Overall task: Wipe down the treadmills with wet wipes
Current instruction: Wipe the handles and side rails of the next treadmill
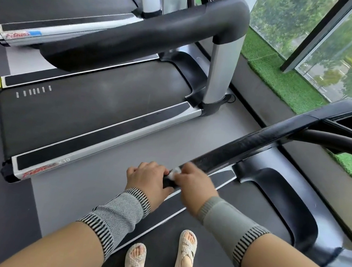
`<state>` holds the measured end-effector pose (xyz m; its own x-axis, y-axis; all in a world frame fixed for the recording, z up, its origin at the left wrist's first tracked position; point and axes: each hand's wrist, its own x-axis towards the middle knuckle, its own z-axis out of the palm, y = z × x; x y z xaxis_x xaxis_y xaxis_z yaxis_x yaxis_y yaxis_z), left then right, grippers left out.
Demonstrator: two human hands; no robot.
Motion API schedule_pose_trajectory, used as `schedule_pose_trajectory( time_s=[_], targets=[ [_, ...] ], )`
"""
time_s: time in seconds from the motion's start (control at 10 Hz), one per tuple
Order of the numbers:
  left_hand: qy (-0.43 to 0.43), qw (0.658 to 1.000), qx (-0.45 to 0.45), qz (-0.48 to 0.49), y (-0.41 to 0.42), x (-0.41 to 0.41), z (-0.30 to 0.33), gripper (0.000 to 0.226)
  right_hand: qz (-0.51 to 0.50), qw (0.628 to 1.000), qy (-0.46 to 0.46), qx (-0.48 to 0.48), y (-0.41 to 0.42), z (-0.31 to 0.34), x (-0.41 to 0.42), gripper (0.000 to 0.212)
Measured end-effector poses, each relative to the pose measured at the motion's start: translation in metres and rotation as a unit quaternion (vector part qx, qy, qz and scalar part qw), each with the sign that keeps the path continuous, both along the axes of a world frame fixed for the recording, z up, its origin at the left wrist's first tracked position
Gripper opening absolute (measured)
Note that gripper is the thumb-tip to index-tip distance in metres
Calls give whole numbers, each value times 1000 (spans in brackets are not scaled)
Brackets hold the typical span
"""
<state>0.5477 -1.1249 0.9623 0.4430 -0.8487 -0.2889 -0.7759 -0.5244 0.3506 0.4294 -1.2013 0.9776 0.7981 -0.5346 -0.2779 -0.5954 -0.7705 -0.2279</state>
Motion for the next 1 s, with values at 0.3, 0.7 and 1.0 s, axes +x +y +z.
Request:
schedule_pose_trajectory(
  time_s=[0.3, 0.7, 1.0],
  targets=[
    [-4, 1000, 0, -5, 10, 4, -2, 42, 2, 1000, -19, 18, 11, -8, -2, 29],
    [6, 1000, 19, -19, 21, 9, 2, 42, -162, 986, -14, -41, -12, -2, -3, 28],
    [6, 1000, 24, -10, 33, 16, -1, 44, -117, 992, -11, -34, 4, -1, 8, 28]
  ],
)
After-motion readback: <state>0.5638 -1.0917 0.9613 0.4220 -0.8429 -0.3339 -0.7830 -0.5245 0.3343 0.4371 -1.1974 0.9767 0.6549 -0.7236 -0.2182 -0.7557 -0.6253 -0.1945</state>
